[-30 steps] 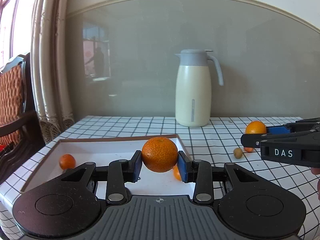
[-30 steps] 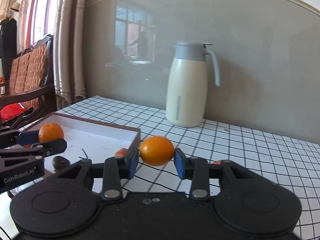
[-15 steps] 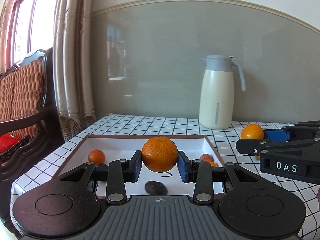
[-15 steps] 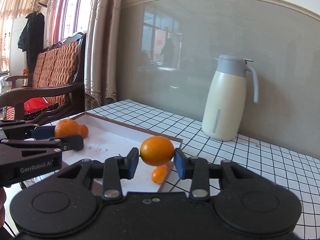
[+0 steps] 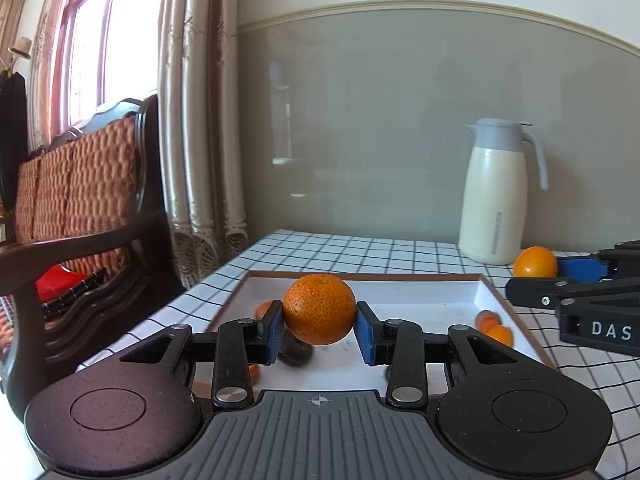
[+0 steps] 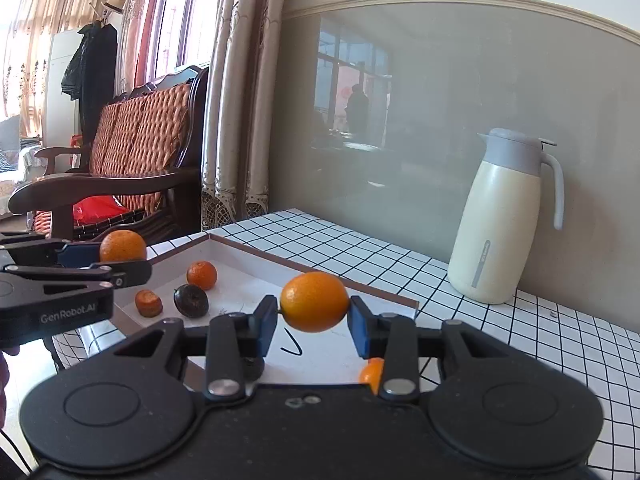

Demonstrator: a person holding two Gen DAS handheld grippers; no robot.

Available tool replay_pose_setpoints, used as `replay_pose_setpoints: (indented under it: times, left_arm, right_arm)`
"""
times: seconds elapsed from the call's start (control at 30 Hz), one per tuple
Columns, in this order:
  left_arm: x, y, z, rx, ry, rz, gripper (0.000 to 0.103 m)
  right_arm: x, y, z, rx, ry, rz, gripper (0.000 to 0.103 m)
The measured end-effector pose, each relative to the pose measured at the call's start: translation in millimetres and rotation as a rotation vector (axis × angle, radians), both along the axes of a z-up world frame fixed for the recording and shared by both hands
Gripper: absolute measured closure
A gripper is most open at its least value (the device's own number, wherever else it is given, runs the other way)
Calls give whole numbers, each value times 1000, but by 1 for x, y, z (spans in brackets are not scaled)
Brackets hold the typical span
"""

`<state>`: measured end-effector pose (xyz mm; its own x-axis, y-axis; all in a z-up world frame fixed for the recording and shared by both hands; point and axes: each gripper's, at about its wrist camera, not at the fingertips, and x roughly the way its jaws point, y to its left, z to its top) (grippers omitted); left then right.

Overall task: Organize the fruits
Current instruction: 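Carry mandarin and kumquat over the white box and open both tools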

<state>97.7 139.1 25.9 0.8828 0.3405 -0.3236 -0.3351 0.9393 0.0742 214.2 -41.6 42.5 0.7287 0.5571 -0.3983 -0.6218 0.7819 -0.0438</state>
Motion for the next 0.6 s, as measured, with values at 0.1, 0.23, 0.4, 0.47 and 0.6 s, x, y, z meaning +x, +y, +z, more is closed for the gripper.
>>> replay_pose_setpoints:
  times: [0.1, 0.23, 0.4, 0.47, 0.6]
  left_arm:
    - [-2, 11, 2, 0, -4, 18, 65]
    - [1, 24, 5, 1, -14, 37, 65]
    - [8, 40, 8, -16, -21, 56, 65]
    - [11, 43, 7, -20, -17, 54, 65]
    - [21, 46, 7, -15, -14, 48, 65]
  right_arm:
    - [2, 7, 1, 2, -3, 4, 73]
    - [3, 17, 1, -1, -15, 12, 73]
    - [10, 27, 1, -3, -12, 16, 73]
    - [13, 31, 1, -3, -9, 15, 73]
    - [18, 35, 0, -1, -6, 14, 73]
